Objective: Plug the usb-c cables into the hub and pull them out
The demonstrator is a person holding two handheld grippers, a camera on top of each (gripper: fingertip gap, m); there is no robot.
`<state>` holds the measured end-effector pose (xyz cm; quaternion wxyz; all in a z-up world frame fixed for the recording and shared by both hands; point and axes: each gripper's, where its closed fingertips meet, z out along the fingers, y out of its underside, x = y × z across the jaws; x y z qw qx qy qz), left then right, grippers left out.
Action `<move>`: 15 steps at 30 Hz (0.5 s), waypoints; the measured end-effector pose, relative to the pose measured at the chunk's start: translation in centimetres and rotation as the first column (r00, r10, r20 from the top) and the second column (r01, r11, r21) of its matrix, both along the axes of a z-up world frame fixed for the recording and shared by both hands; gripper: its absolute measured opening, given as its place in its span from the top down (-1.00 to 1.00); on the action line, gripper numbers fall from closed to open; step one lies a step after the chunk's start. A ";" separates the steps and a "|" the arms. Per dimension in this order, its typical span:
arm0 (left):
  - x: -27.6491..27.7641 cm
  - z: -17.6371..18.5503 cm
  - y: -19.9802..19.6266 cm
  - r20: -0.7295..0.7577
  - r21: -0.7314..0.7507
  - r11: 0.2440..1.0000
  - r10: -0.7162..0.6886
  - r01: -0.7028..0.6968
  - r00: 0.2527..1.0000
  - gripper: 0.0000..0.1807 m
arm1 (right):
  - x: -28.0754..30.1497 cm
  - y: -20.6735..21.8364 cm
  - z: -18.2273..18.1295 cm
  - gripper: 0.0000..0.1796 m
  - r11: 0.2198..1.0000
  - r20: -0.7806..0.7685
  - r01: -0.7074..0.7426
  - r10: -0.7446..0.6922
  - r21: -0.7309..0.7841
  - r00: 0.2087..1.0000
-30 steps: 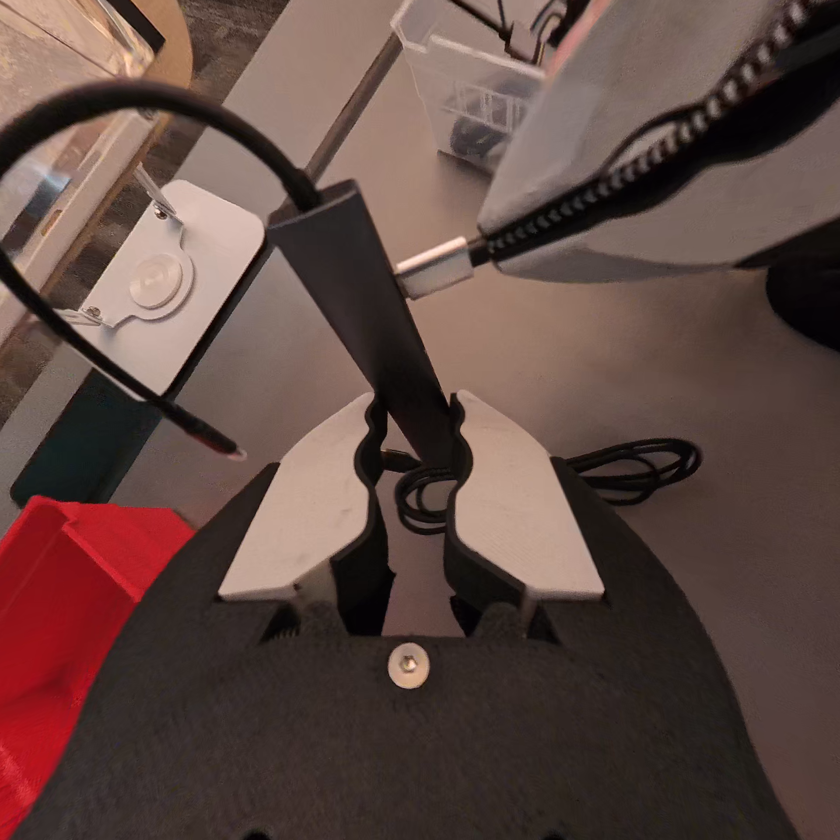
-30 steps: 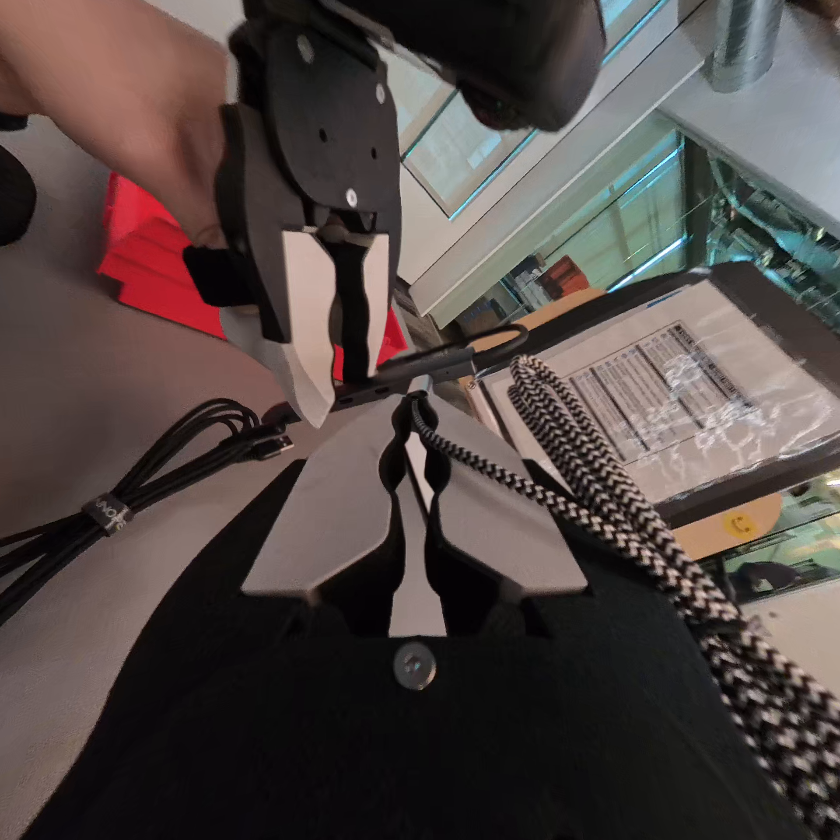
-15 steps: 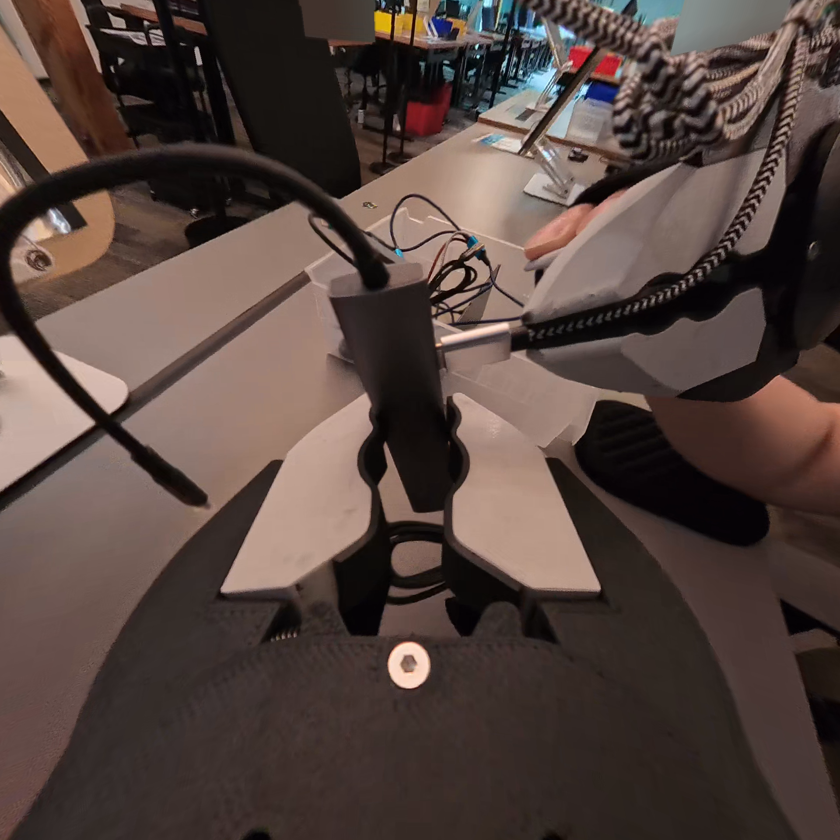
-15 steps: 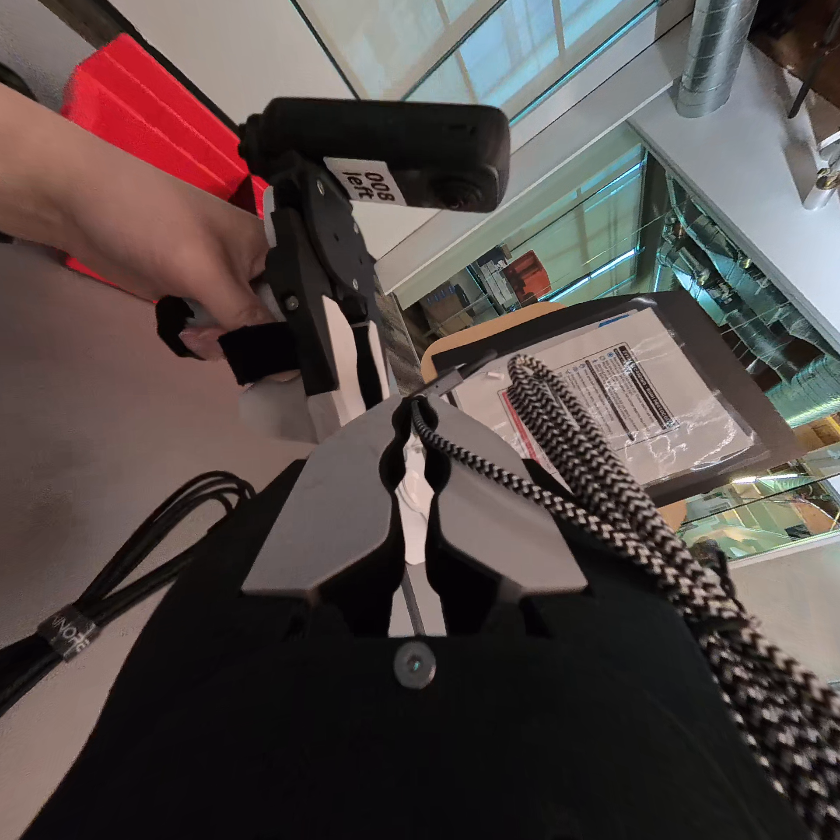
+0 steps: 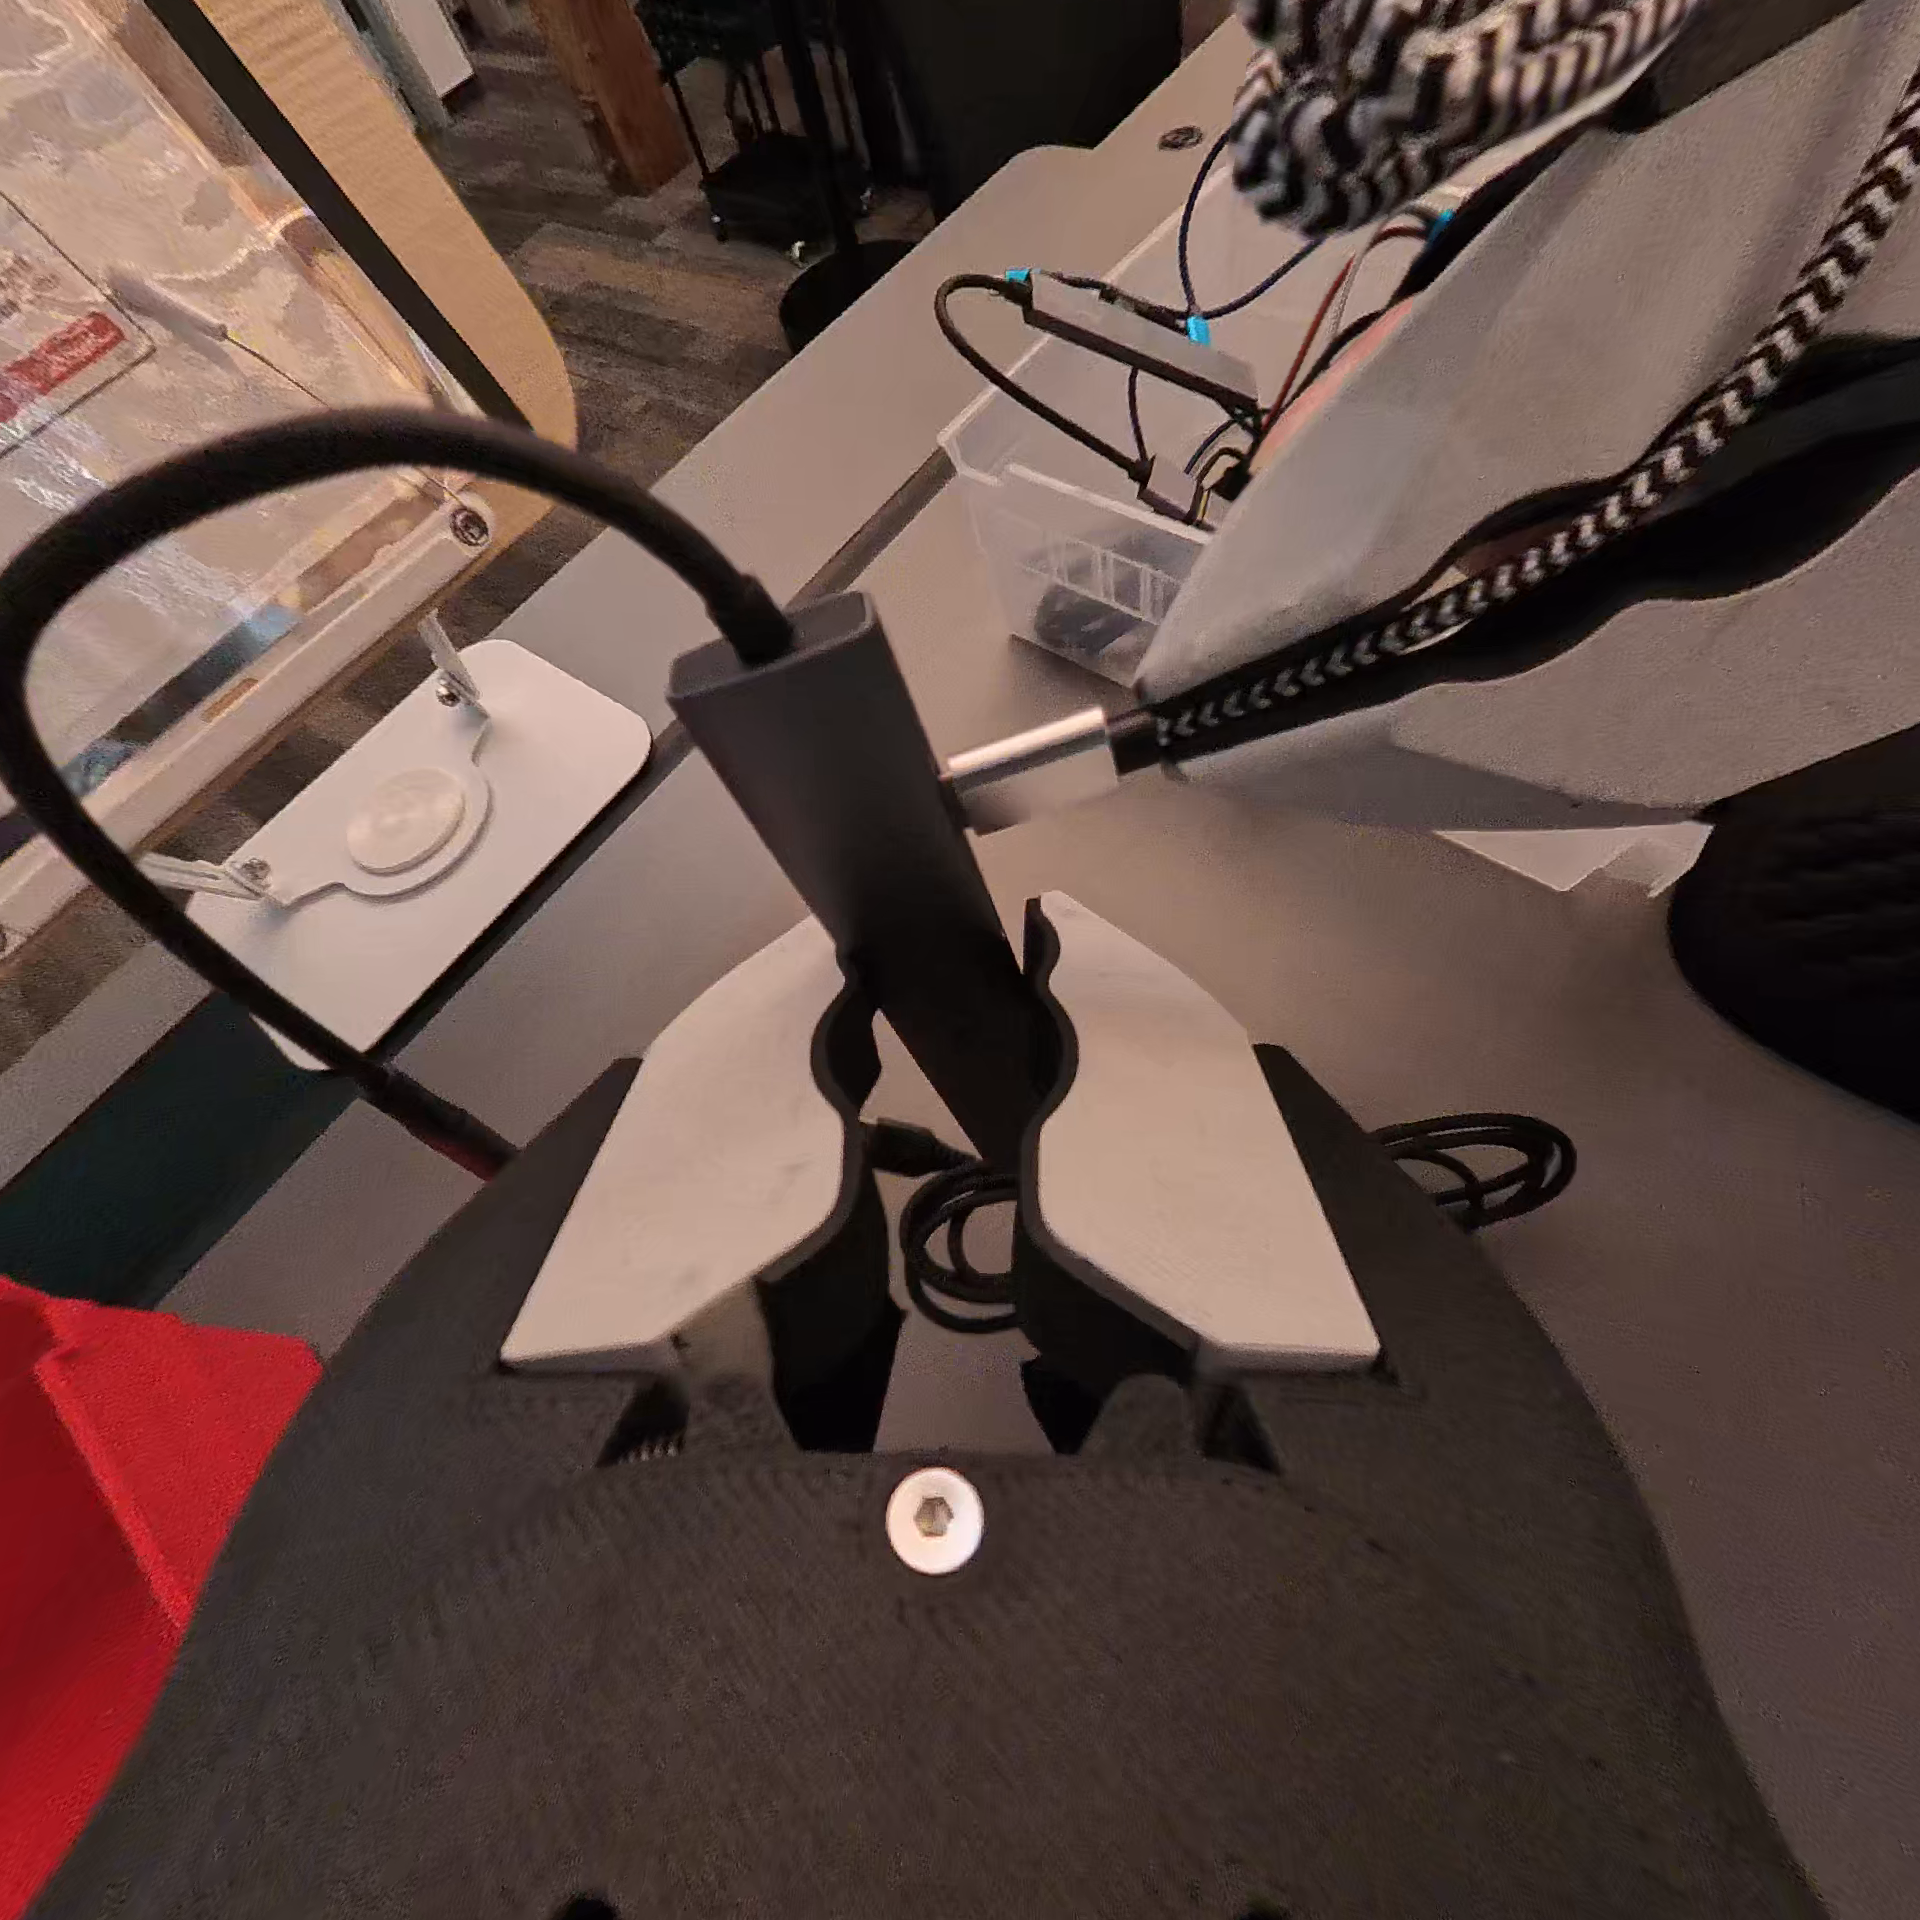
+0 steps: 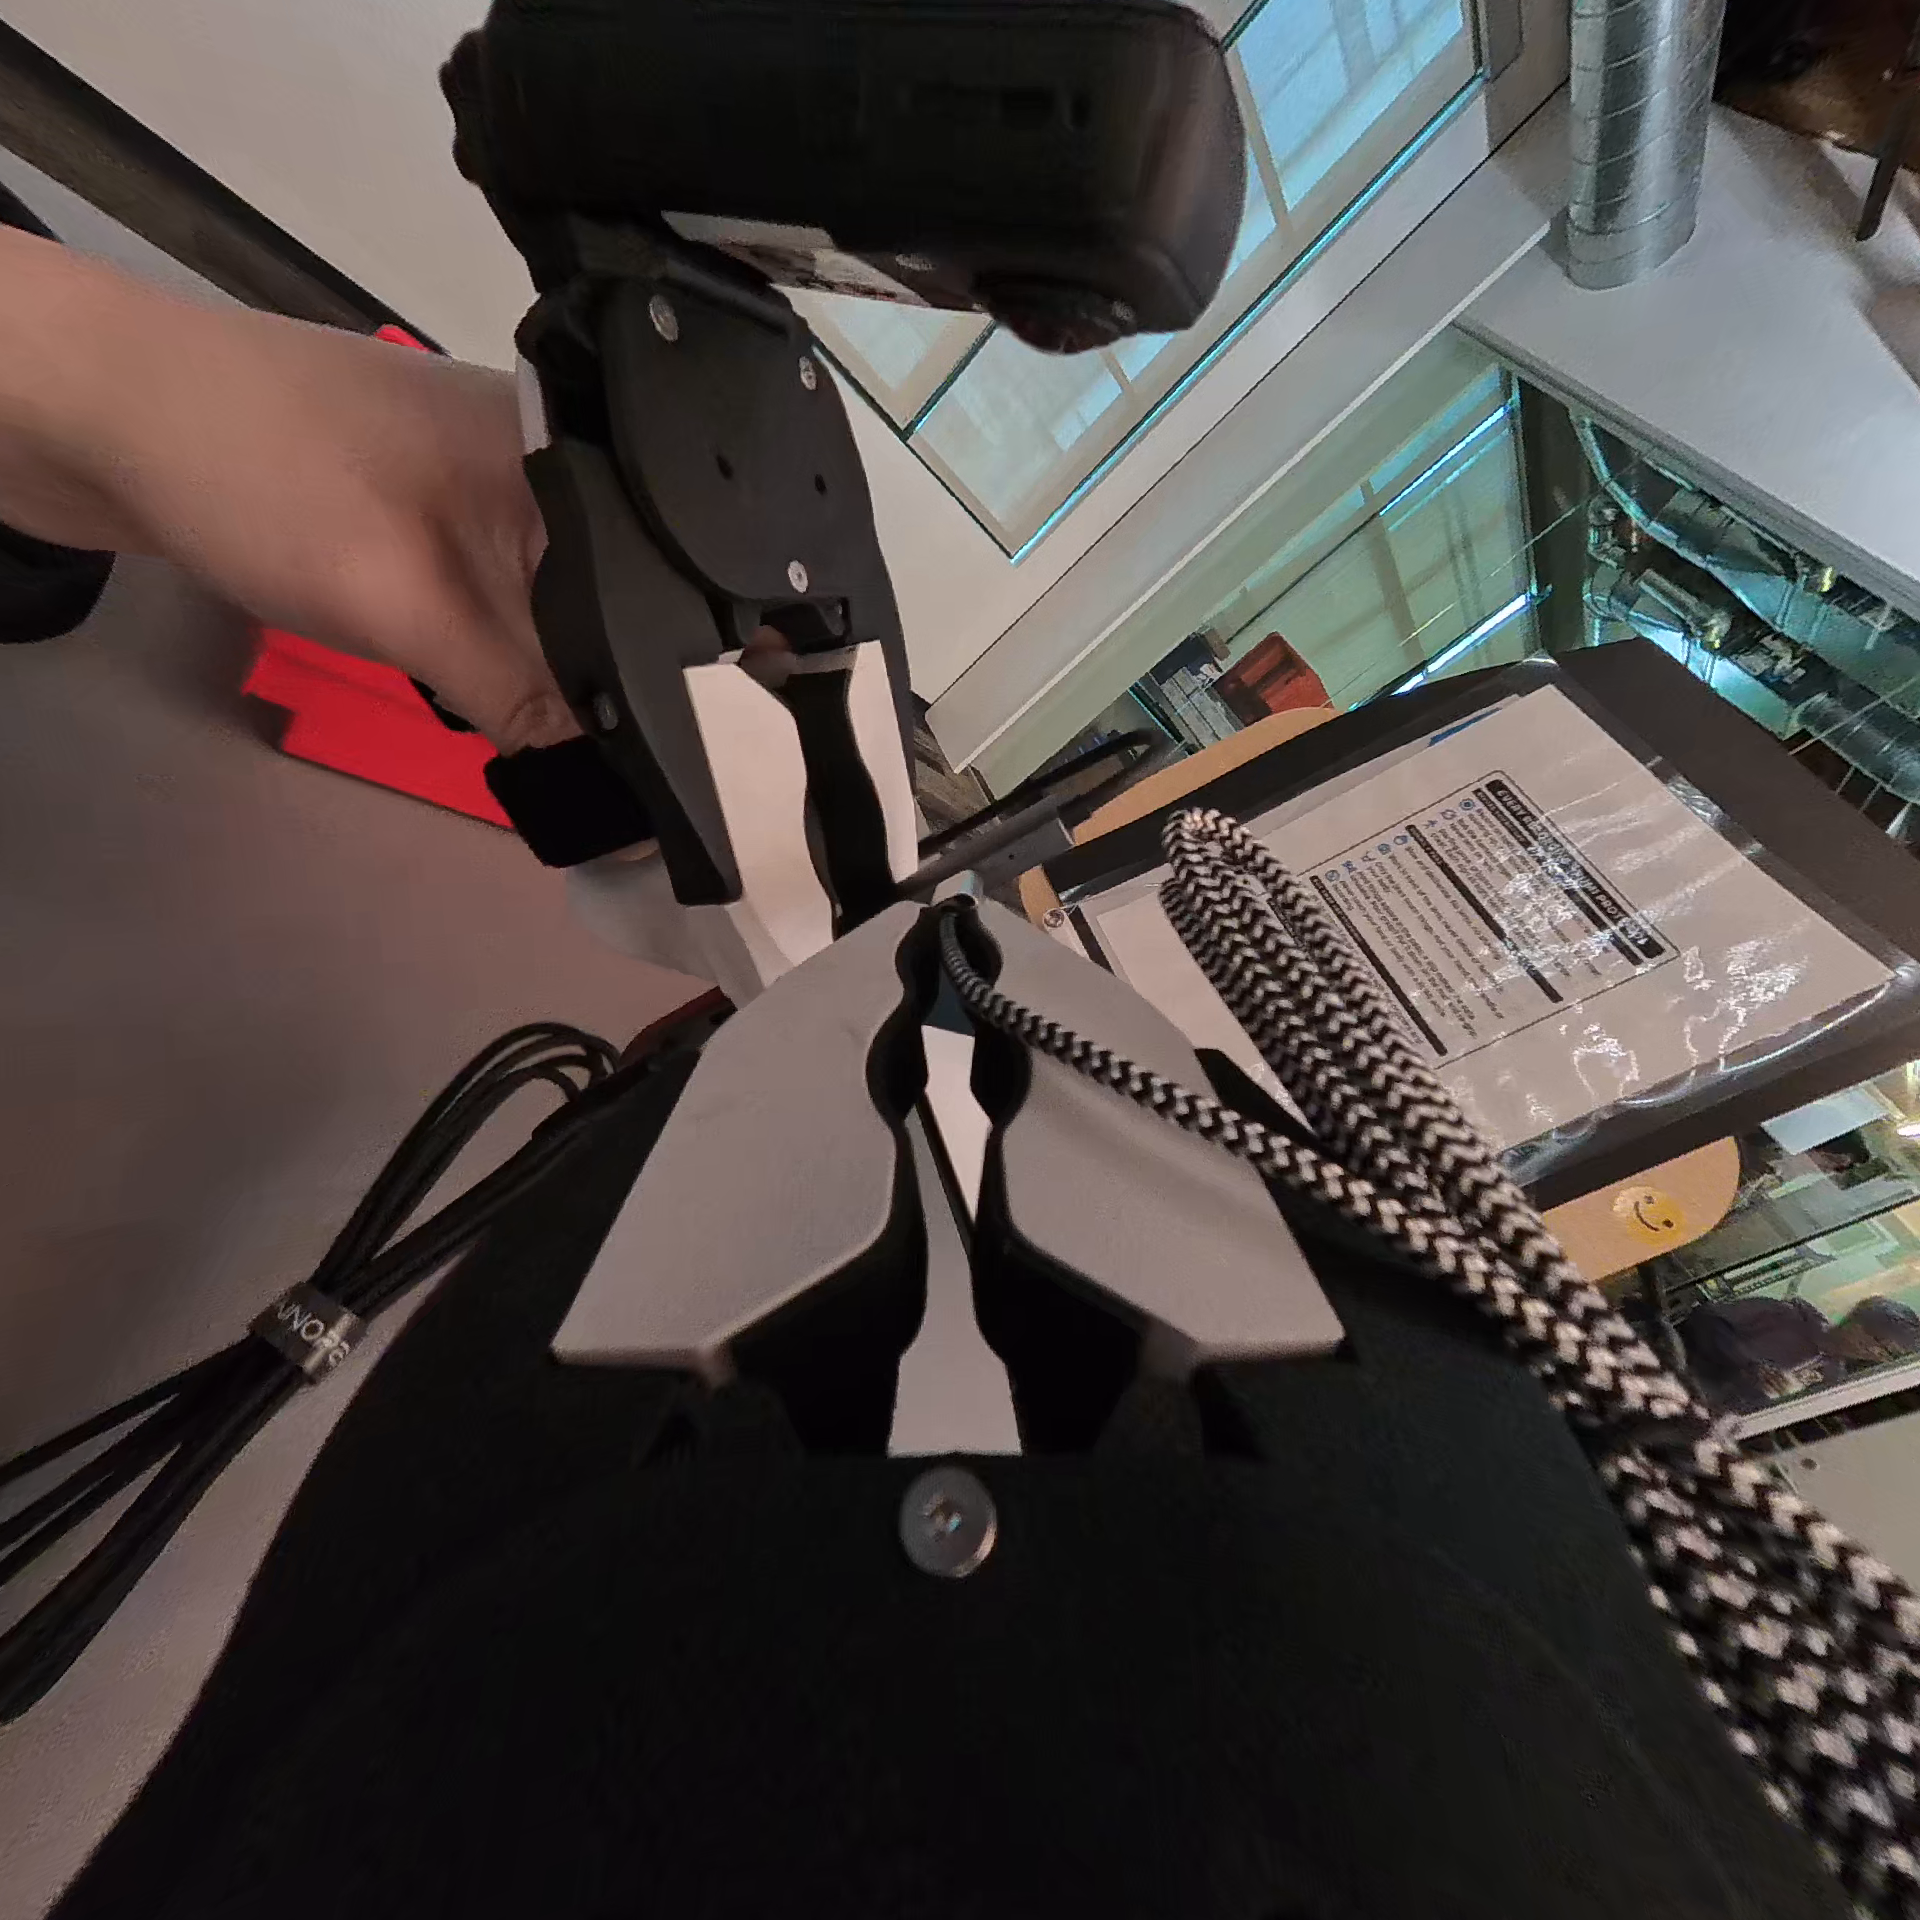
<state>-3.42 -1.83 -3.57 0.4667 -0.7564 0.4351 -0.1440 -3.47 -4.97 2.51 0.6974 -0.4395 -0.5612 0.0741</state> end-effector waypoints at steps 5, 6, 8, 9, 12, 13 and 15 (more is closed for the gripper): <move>0.2 0.1 -0.1 0.043 -0.034 0.999 0.003 -0.001 0.999 0.73 | 0.0 0.2 0.1 0.96 1.000 -0.008 0.013 -0.013 0.007 1.000; 0.2 0.1 0.0 0.038 -0.028 1.000 0.006 -0.005 0.999 0.72 | 0.1 0.2 0.0 0.95 1.000 -0.006 0.016 -0.016 0.003 1.000; 0.2 0.3 -0.1 0.032 -0.022 1.000 0.008 -0.008 0.999 0.72 | 0.2 0.3 0.1 0.96 1.000 -0.013 0.014 -0.014 -0.002 1.000; 0.2 0.3 -0.2 0.023 -0.018 1.000 0.010 -0.010 1.000 0.72 | 0.3 0.3 0.1 0.96 1.000 -0.014 0.013 -0.013 -0.006 1.000; 0.0 0.4 -0.3 -0.009 0.001 1.000 0.026 -0.026 1.000 0.72 | 0.4 0.3 0.2 0.96 1.000 -0.019 0.014 -0.014 -0.011 1.000; 0.0 0.3 -0.2 -0.017 0.007 0.999 0.033 -0.033 0.999 0.71 | 0.4 0.4 0.2 0.95 1.000 -0.020 0.015 -0.015 -0.015 1.000; -0.1 0.4 -0.2 -0.023 0.015 0.999 0.040 -0.040 0.999 0.72 | 0.3 0.4 0.2 0.96 1.000 -0.024 0.011 -0.012 -0.024 1.000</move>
